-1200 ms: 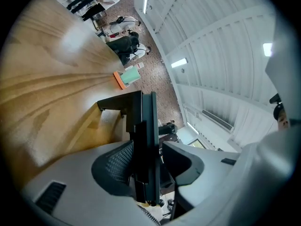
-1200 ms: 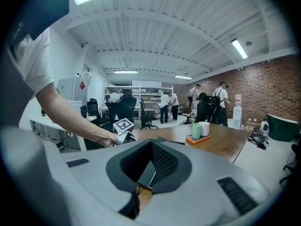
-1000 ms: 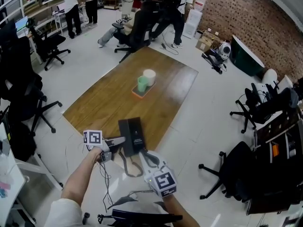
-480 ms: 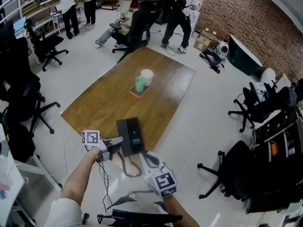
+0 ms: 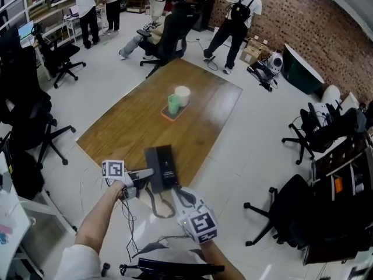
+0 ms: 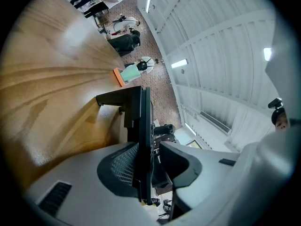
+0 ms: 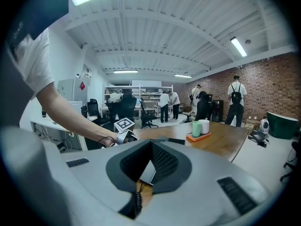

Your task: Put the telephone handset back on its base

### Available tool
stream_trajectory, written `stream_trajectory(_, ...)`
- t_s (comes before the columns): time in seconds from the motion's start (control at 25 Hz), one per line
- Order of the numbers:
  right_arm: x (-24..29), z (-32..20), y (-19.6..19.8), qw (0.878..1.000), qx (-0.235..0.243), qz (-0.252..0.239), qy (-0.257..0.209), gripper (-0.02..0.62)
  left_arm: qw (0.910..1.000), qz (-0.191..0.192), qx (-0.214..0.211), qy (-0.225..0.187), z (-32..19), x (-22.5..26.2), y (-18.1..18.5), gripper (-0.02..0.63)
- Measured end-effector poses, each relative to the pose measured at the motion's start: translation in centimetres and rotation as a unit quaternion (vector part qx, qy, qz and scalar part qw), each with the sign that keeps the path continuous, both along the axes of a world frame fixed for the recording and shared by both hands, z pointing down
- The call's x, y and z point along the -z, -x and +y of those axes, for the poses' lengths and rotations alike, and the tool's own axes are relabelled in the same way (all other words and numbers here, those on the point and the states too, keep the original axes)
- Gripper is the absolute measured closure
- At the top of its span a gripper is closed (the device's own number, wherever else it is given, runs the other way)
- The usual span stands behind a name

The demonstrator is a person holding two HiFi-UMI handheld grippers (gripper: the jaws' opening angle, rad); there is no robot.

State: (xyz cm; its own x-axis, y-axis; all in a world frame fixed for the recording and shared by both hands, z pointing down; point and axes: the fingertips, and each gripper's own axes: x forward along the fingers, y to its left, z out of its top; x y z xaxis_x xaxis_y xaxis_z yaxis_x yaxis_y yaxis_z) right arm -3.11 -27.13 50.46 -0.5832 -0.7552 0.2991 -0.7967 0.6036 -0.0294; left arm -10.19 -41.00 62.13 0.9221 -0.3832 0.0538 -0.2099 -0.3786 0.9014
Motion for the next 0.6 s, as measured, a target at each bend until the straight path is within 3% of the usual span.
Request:
stream_trajectory(0.08, 0.1, 0.0, -0.1, 1.0, -0.001, -0.001, 0.0, 0.591, 0.9999, -0.013, 0.004, 0.006, -0.1, -0.1, 0.0, 0.454)
stream_trajectory(0.12, 0.1, 0.0, -0.2, 1.0, -0.001, -0.002, 0.0, 0.591, 0.9995, -0.023, 0.013, 0.019, -0.2, -0.4, 0.2, 0.425)
stream_trajectory(0.16, 0.2, 0.1, -0.2, 1.0, 0.0, -0.002, 0.0, 0.591, 0.9989, -0.036, 0.02, 0.021, -0.3, -0.8, 0.5, 0.347)
stream_trajectory(0.2, 0.2, 0.1, -0.1, 1.0, 0.001, -0.003, -0.001, 0.591, 0.9986, -0.045, 0.022, 0.019, -0.4, -1.0, 0.7, 0.339)
stream_trajectory(0.6, 0.3, 0.5, 0.8, 1.0, 0.014, -0.005, -0.004, 0.591, 0.9975, -0.05, 0.049, -0.007, 0.2, 0.1, 2.3, 0.391)
